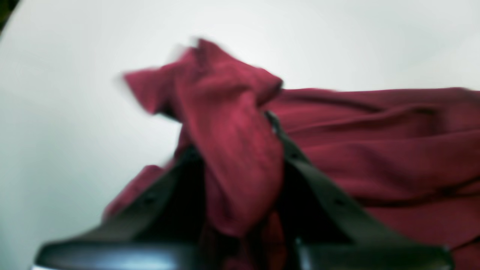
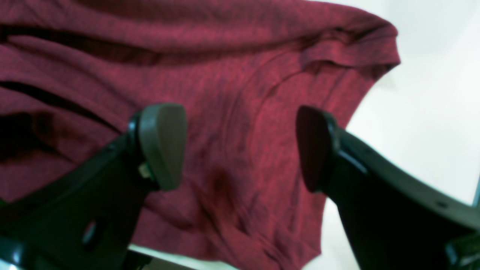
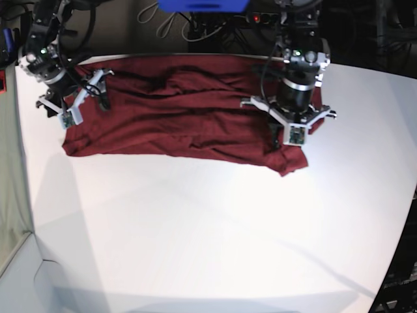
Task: Layout the t-shirt on the table in an organized manner, then fold the t-shirt properly
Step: 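Carry the strip end held by the left gripper toward the right gripper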
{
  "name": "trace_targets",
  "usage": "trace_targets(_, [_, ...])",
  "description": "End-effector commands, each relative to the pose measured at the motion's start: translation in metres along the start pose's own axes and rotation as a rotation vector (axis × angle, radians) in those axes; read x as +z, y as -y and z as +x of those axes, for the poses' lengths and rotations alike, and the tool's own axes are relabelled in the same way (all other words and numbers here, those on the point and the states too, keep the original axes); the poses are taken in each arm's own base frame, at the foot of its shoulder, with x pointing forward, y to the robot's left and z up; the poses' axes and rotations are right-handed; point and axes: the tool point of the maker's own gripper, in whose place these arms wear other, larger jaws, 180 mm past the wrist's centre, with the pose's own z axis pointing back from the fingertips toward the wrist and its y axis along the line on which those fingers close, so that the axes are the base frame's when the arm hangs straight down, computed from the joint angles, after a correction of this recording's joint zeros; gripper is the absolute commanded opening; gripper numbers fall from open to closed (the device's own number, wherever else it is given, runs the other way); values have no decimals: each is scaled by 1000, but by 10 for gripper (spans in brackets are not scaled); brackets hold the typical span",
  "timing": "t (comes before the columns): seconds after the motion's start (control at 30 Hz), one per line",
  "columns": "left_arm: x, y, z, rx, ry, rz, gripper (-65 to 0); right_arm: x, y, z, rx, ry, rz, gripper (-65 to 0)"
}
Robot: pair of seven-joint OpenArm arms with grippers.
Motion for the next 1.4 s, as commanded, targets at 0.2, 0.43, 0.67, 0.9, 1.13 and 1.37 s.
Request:
trace_targets(0.2, [7, 44, 38, -3, 128, -22, -649, 3, 5, 11, 17, 38, -9, -185])
trace_targets(0.43, [18, 95, 28, -95, 134, -92, -649, 3, 5, 12, 18, 39, -11, -185])
trace_targets(0.67, [13, 116, 12, -127, 99, -137, -649, 3, 5, 12, 18, 39, -11, -185])
trace_targets(0.9, [5, 135, 15, -156, 113, -183, -649, 4, 5, 11, 17, 37, -10, -185])
trace_targets(1.13, [1, 158, 19, -190, 134, -238, -649, 4, 5, 11, 17, 37, -10, -185])
trace_targets(1.37, [-6, 162, -3, -224, 80, -249, -645, 4, 5, 11, 17, 36, -10, -185])
